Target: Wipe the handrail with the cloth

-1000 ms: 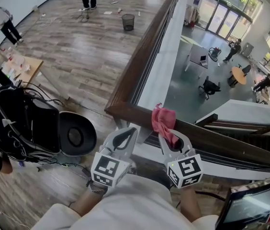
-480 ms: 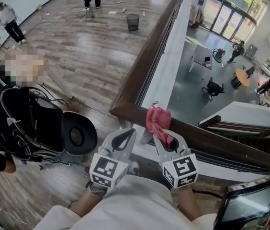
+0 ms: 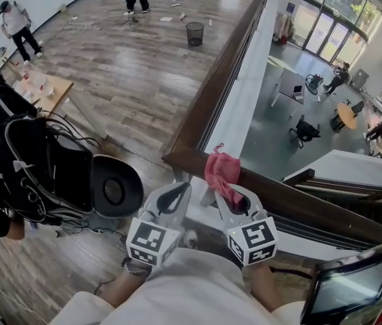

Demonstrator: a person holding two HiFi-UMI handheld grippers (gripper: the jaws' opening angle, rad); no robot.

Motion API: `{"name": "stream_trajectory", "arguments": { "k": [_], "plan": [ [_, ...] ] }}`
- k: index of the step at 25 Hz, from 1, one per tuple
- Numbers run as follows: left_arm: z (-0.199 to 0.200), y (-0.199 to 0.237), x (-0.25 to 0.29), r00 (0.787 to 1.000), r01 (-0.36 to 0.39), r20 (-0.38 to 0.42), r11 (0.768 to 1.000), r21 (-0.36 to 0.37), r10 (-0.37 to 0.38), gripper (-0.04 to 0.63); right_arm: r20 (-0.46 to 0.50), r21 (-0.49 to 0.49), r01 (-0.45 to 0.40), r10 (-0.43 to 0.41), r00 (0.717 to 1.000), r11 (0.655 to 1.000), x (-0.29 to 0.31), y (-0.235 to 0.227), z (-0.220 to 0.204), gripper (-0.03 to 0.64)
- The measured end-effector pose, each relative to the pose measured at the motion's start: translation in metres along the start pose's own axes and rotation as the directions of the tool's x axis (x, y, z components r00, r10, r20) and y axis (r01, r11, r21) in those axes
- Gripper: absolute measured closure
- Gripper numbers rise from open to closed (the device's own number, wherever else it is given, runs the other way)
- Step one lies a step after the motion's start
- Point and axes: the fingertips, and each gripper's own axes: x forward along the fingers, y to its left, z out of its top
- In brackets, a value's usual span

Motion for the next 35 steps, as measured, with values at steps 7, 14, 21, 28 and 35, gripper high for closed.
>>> {"name": "stream_trajectory", "arguments": {
  "k": [7,14,21,28,35],
  "plan": [
    [0.001,0.003,-0.004,1.000,-0.023,0.001,1.000,-0.006,0.023,0.589,-0.014,-0.042,-0.012,0.011,1.000,0.999,0.007,0.001,0.001,0.554],
    [0.004,-0.001,-0.012,1.000,-0.025,0.000,0.999,-0.021,0.025,0.589,-0.040,-0.065,0.006,-0.009,0.999,0.998,0.009,0.000,-0.002,0.554],
    [0.009,-0.012,-0.014,1.000,-0.030,0.005,0.999,-0.040,0.030,0.589,-0.053,-0.057,0.005,-0.008,0.999,0.998,-0.003,-0.002,-0.005,0.554],
    [0.006,-0.019,-0.012,1.000,-0.028,-0.007,0.999,-0.037,0.027,0.589,-0.040,-0.013,-0.015,0.015,0.999,1.000,-0.012,-0.004,-0.007,0.554],
    [0.011,-0.028,-0.001,1.000,-0.025,-0.005,0.999,-0.027,0.025,0.589,-0.035,-0.001,-0.032,0.032,0.999,0.999,-0.018,-0.010,-0.011,0.554]
  ]
}}
